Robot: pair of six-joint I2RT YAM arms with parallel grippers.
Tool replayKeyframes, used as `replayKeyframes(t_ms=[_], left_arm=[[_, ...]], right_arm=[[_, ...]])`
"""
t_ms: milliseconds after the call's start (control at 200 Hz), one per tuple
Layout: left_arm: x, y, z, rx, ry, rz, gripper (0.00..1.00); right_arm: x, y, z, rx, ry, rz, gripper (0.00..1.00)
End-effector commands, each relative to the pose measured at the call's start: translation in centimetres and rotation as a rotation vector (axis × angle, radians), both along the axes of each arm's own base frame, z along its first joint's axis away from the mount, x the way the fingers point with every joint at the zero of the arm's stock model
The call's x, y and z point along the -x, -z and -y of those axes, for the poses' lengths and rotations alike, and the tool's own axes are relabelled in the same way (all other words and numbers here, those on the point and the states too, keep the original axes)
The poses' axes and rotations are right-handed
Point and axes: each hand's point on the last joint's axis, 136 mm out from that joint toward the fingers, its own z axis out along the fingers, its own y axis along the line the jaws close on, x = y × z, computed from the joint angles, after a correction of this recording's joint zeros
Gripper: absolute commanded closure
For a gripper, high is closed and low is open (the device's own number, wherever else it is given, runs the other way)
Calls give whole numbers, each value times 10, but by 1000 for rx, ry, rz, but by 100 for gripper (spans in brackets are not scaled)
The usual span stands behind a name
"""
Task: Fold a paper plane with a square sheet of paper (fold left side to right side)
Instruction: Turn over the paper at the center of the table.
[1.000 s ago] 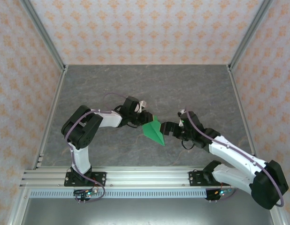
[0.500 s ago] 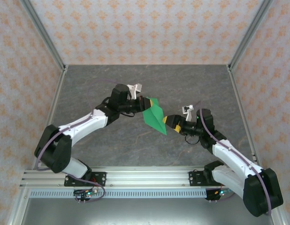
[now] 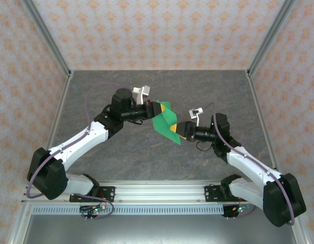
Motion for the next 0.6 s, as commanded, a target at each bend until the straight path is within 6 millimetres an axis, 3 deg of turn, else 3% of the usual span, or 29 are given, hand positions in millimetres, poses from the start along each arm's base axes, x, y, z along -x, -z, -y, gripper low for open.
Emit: replayKeyframes(t_ms=[0,155,310,515,595], left_arm=[[7,-43,6,92,49,76,90],[12,-45,9,113,71,72,90],[14,-37,9,104,72,59,90],[15,-21,8,96,64,26,90],[16,-14,6,79,63,18,85]], right_arm=[[2,-37,-12,-76,-52,101,0],[0,-50,-16,-104,-53,125,3],[0,-55,-16,-105,-47,129,28],[-3,-46,-14,-67,-24,116,58],[-4,-41,-13,-47,-14,108,67]])
